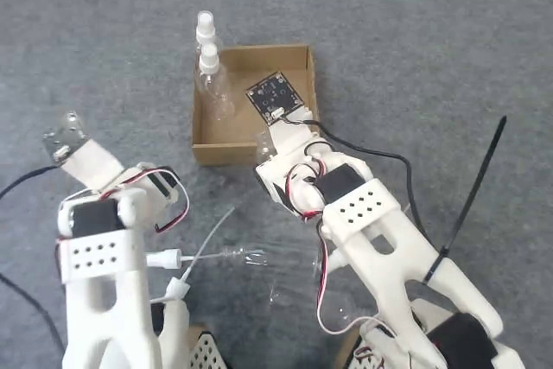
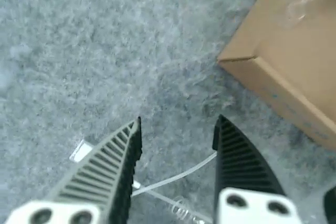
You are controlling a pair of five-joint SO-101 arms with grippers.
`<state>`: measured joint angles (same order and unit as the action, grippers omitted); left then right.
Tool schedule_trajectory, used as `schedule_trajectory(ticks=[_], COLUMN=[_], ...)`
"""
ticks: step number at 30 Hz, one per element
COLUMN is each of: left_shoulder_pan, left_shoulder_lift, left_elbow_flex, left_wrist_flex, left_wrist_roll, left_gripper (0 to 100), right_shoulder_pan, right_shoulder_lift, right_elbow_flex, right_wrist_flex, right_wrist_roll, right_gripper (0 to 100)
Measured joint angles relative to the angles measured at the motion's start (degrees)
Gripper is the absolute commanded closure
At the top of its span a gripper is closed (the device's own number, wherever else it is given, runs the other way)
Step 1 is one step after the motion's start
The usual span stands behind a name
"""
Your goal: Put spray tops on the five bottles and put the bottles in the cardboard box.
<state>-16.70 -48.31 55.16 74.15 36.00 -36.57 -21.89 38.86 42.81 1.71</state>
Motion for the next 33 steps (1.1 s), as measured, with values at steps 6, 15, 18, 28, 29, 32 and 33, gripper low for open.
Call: schedule_trajectory(ticks=[6, 15, 18, 28, 29, 32, 33], left_shoulder_pan=[0.0, -0.3, -2.2, -2.0, -1.1, 0.6, 1.1], left_shoulder_lift=[7.1, 10.0, 10.0, 10.0, 10.0, 10.0, 10.0], left_elbow_flex=[0.0, 0.0, 0.0, -0.2, -1.0, -3.8, -4.7], left_wrist_flex=[-0.1, -0.1, -0.3, 0.1, 0.9, 5.2, 6.6], left_wrist_roll=[0.0, 0.0, 0.1, 0.0, -1.1, -4.1, -5.0], left_gripper=[79, 79, 79, 79, 79, 79, 79], right_shoulder_pan=[0.0, 0.0, 0.0, 0.0, 0.0, 0.0, 0.0], right_shoulder_lift=[0.0, 0.0, 0.0, 0.0, 0.0, 0.0, 0.0], right_elbow_flex=[0.0, 0.0, 0.0, 0.0, 0.0, 0.0, 0.0], right_wrist_flex=[0.0, 0.0, 0.0, 0.0, 0.0, 0.0, 0.0], right_wrist_roll=[0.0, 0.0, 0.0, 1.8, 2.0, 2.1, 2.1], right_gripper=[99.0, 99.0, 99.0, 99.1, 99.1, 99.1, 99.1])
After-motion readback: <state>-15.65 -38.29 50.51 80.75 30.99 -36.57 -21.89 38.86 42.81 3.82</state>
